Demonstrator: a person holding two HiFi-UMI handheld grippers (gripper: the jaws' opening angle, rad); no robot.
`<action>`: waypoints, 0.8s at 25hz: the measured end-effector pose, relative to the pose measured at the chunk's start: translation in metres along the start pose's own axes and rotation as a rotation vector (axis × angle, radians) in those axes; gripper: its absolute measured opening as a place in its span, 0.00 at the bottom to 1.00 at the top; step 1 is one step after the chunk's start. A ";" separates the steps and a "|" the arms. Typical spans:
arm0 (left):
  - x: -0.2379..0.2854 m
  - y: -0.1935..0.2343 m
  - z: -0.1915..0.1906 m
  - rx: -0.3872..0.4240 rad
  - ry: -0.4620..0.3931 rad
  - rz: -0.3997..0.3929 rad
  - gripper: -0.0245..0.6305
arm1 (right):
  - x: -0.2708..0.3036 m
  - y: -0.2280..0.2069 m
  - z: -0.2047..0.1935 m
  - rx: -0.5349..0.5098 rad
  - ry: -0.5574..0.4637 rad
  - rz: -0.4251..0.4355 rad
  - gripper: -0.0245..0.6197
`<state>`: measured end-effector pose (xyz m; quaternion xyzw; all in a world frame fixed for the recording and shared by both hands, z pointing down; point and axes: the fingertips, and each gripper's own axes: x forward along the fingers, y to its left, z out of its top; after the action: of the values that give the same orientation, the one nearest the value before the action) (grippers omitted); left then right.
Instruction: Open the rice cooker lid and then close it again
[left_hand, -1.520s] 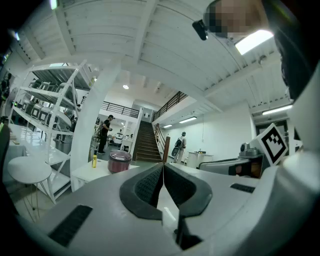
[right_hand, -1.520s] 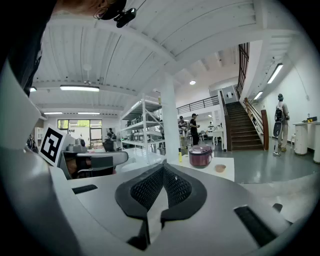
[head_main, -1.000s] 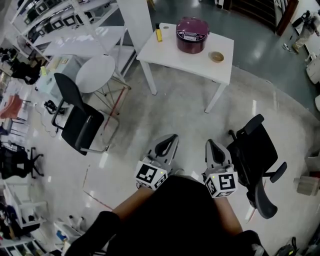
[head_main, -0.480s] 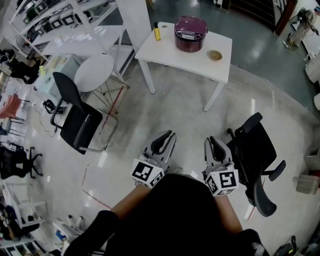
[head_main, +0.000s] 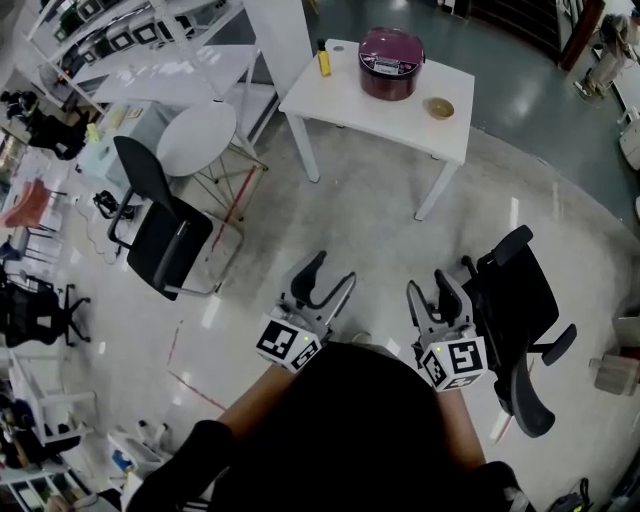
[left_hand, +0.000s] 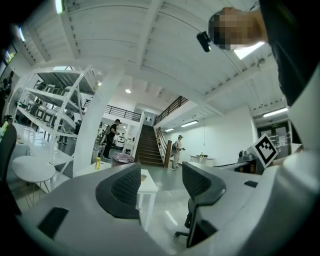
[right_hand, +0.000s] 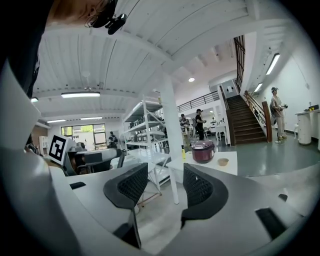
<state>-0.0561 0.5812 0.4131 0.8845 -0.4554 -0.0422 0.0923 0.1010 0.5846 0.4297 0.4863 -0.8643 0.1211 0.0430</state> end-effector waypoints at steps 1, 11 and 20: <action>-0.002 0.000 0.000 0.003 0.000 0.005 0.40 | 0.000 0.001 -0.001 0.000 0.002 0.005 0.34; -0.005 0.020 -0.021 -0.006 0.083 0.045 0.40 | 0.020 -0.003 -0.020 0.031 0.028 0.027 0.34; 0.066 0.076 -0.015 -0.064 0.066 -0.026 0.40 | 0.084 -0.032 -0.013 0.038 0.053 -0.028 0.34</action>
<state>-0.0763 0.4862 0.4443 0.8878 -0.4390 -0.0288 0.1349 0.0840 0.5019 0.4640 0.4959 -0.8534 0.1498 0.0582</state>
